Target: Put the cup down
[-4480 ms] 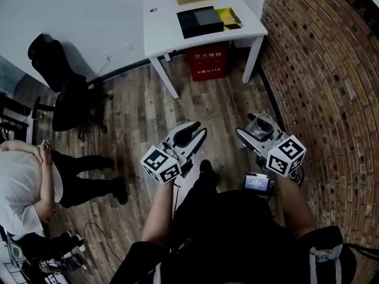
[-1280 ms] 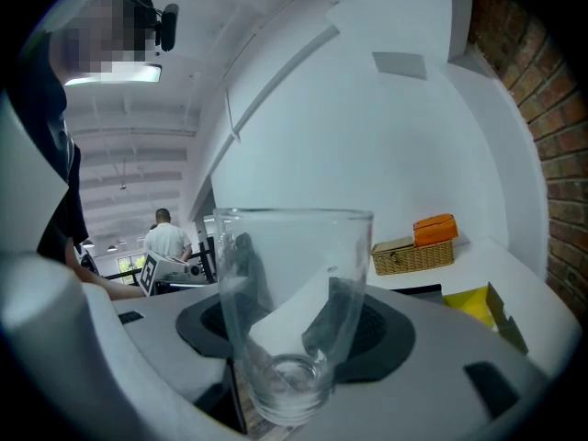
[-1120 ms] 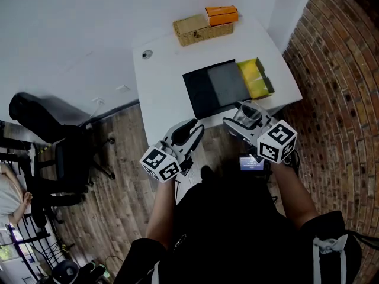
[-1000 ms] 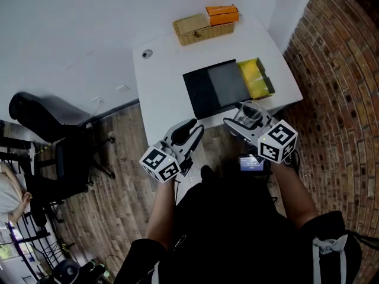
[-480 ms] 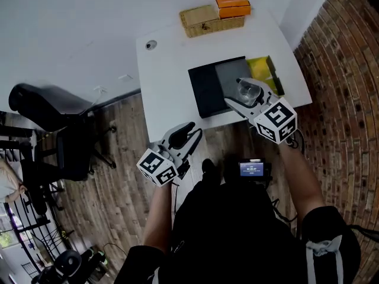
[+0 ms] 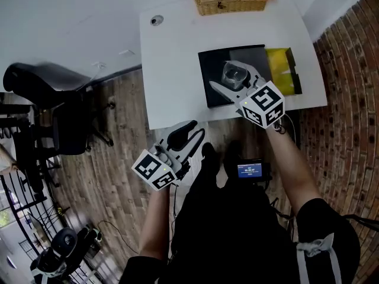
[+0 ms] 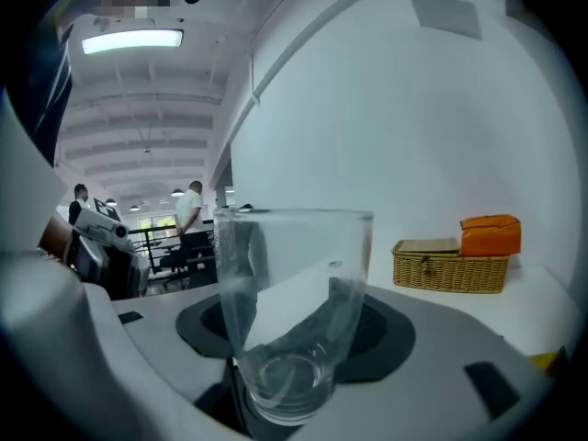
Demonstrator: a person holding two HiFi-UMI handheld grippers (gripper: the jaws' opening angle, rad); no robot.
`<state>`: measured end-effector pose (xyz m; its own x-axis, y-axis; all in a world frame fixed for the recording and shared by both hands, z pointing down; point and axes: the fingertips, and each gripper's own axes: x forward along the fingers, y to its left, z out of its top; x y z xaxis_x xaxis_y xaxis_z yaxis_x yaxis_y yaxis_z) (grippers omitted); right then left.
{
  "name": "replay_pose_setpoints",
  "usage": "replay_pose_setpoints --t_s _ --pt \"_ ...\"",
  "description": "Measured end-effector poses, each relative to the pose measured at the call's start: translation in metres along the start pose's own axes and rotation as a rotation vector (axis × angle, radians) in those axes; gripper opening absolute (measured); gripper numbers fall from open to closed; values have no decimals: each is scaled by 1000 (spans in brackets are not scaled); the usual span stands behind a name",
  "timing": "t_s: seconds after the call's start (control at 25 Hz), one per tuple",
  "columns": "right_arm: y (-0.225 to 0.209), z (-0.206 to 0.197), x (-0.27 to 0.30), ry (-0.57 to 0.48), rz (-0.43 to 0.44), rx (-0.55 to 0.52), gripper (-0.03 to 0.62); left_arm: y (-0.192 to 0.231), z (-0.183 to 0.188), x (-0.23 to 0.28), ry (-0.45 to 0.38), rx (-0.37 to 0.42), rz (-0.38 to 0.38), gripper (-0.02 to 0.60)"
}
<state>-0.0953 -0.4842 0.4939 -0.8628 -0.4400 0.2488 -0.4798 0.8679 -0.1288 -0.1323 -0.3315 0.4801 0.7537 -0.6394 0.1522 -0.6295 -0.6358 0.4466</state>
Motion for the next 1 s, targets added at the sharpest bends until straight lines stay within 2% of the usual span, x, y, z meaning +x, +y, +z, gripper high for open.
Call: replay_pose_setpoints --t_s 0.16,0.44,0.72,1.0 --pt "7 -19 21 32 24 -58 273 5 -5 -11 -4 -24 31 118" --pt "11 -32 36 9 22 -122 273 13 -11 -20 6 -49 75 118" --pt "17 -33 38 17 12 -171 273 14 -8 -20 1 -47 78 118" --pt "15 -34 36 11 -32 -160 273 6 -7 -15 -13 -47 68 118"
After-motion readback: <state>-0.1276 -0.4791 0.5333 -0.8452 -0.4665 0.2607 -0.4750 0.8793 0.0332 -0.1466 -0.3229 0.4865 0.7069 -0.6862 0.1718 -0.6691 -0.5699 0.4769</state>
